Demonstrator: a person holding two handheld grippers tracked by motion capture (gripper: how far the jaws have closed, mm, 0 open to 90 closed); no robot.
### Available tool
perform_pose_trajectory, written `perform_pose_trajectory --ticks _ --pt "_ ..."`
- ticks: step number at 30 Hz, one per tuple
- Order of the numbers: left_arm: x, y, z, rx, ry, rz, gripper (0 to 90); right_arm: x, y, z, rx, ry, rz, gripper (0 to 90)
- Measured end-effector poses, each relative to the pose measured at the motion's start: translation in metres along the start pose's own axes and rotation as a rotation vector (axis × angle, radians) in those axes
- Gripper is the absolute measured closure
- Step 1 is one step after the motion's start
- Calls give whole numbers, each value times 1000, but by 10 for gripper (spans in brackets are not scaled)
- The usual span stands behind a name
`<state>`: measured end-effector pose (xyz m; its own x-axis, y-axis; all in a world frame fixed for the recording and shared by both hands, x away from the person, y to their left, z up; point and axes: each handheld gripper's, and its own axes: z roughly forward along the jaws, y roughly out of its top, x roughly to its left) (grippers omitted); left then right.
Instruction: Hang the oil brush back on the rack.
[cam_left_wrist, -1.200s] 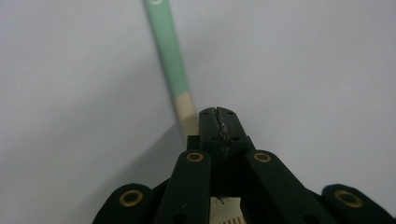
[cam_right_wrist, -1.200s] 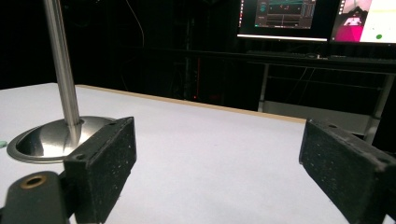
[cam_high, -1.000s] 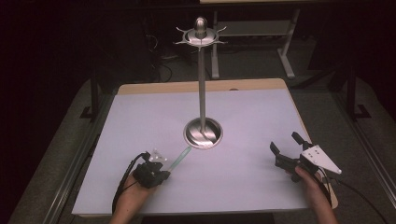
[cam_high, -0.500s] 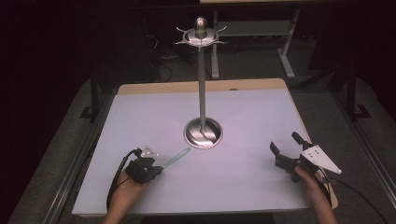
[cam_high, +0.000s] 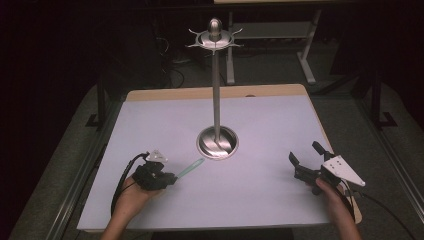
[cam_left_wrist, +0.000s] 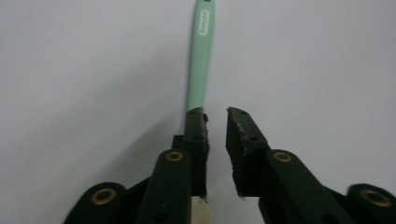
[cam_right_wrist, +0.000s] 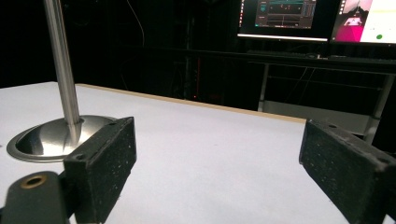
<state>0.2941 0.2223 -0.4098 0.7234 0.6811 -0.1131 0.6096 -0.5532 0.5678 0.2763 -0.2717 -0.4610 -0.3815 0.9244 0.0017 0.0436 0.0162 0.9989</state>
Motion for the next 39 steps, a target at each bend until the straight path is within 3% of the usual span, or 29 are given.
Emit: perform_pose_trajectory --ticks 6,10,13,16,17,20,23,28,39 --pt "8 15 -1 41 -27 43 624 0 0 0 1 -1 1 104" --pt "10 23 0 68 -25 59 616 0 0 0 2 -1 -1 104" --pt "11 34 2 118 -23 85 616 0 0 0 2 -1 -2 104" --pt "10 45 7 149 -24 74 616 0 0 0 3 -1 0 104" --pt "11 52 10 170 -23 92 617 0 0 0 2 -1 0 104" --pt "9 63 18 197 -33 95 624 0 0 0 1 -1 6 104" --pt "5 73 26 251 -29 142 629 0 0 0 1 -1 6 104" --pt "2 88 40 309 -32 166 641 0 0 0 -1 -1 8 104" --pt "-1 90 61 388 15 163 682 0 0 0 0 1 8 104"
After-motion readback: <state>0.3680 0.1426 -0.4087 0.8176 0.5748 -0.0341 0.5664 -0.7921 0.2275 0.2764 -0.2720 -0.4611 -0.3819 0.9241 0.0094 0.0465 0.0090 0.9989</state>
